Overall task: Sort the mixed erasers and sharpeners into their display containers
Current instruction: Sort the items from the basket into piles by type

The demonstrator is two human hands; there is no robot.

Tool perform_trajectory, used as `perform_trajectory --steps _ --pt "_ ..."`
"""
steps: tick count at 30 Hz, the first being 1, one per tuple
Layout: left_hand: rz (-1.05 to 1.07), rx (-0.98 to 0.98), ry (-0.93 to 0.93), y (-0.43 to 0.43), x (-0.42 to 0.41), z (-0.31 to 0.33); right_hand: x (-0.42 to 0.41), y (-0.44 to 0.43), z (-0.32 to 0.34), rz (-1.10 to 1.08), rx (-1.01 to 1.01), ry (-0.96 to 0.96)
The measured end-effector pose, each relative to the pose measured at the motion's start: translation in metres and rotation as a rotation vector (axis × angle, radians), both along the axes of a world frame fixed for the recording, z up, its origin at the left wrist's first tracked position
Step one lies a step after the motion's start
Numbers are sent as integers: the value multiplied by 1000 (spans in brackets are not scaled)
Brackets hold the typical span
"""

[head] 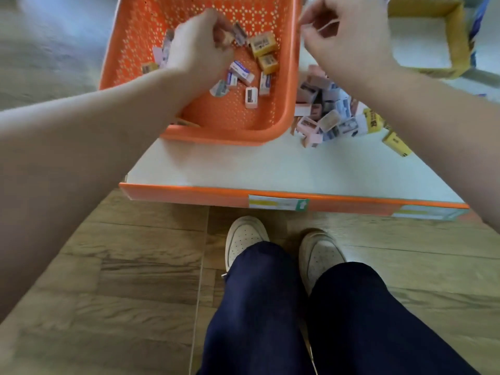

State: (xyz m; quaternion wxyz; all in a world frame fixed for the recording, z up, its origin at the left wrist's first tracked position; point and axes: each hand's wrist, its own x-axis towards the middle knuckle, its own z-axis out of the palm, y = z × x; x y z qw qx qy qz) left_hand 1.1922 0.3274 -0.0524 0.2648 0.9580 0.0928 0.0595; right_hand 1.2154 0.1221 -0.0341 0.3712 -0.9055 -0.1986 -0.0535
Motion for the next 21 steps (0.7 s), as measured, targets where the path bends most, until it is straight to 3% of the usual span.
perform_trajectory --steps 5,9,15,21 --pt "-154 98 216 9 -13 -11 -2 36 5 173 -138 -17" --pt "-251 115 256 13 -13 -21 1 56 4 364 -467 -18" --pt "-329 110 285 9 -7 -27 3 71 -4 425 -1014 -37" --pt "-289 130 304 8 -5 -35 3 73 -8 484 -1163 -57"
